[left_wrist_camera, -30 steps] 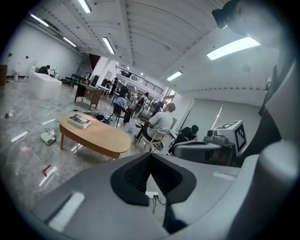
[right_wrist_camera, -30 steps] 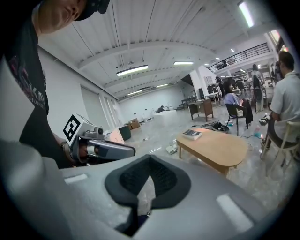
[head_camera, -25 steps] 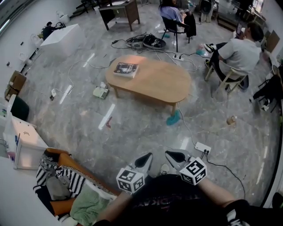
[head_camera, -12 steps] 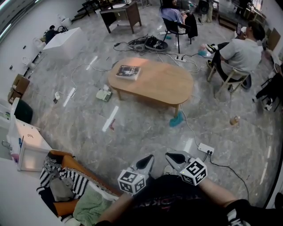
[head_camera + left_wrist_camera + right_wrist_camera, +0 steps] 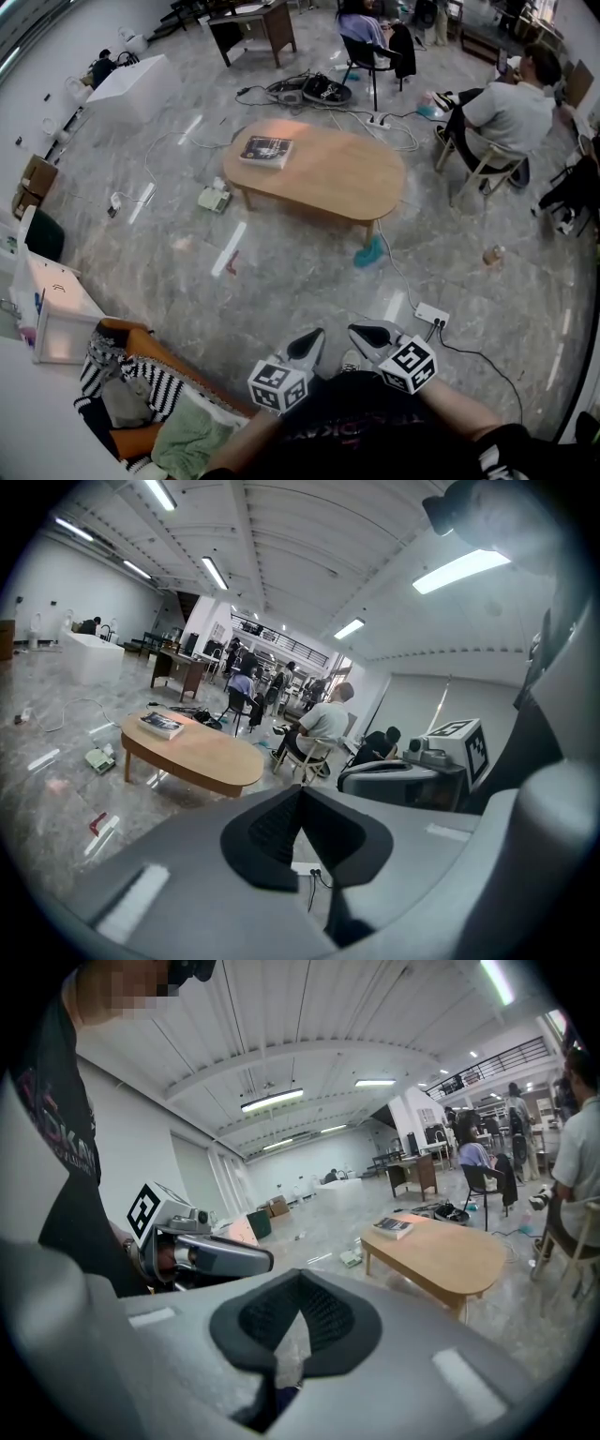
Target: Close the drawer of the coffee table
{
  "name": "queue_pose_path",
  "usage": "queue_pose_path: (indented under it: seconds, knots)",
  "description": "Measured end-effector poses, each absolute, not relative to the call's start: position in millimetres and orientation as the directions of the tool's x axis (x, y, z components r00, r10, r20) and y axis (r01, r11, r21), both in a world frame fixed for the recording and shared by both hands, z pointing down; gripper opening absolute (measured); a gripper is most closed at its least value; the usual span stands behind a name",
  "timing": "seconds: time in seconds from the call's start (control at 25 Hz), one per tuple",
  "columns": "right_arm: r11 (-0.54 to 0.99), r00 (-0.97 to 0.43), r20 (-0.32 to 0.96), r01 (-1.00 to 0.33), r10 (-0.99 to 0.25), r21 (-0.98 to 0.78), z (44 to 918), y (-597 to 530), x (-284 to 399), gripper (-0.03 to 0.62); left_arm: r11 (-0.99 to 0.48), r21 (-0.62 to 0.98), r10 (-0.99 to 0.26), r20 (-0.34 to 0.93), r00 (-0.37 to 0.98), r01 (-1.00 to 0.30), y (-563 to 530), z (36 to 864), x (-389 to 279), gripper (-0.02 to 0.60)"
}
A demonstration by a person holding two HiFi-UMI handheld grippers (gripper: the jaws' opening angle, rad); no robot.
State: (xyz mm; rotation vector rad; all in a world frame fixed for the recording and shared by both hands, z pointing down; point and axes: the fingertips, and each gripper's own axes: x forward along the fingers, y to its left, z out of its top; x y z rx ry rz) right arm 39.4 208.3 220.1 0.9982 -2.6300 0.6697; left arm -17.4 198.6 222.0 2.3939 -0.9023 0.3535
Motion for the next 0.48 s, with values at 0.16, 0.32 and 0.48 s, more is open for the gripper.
queue_pose_path:
  seconds: [0.16,0.32,0.48]
  knots:
    - [0.653,-0.728,0.386,-0.682,-0.566,-0.33,221,208,43,0.002,-0.629,0.406,-0.515,0.422,0.746,-0.664,197,223,-13,0.005]
    - [0.644,-0.721,0.388,-0.691,-0.575,-0.329,223,209,47,0.0,-0.644,0.401,-0.501,0.422,0.755,-0.652,198,223,-7,0.005]
    - [0.638,-0.716,0.389,-0.696,-0.579,-0.331,223,211,50,0.002,-0.653,0.398,-0.494,0.422,0.76,-0.645,199,223,-3,0.005]
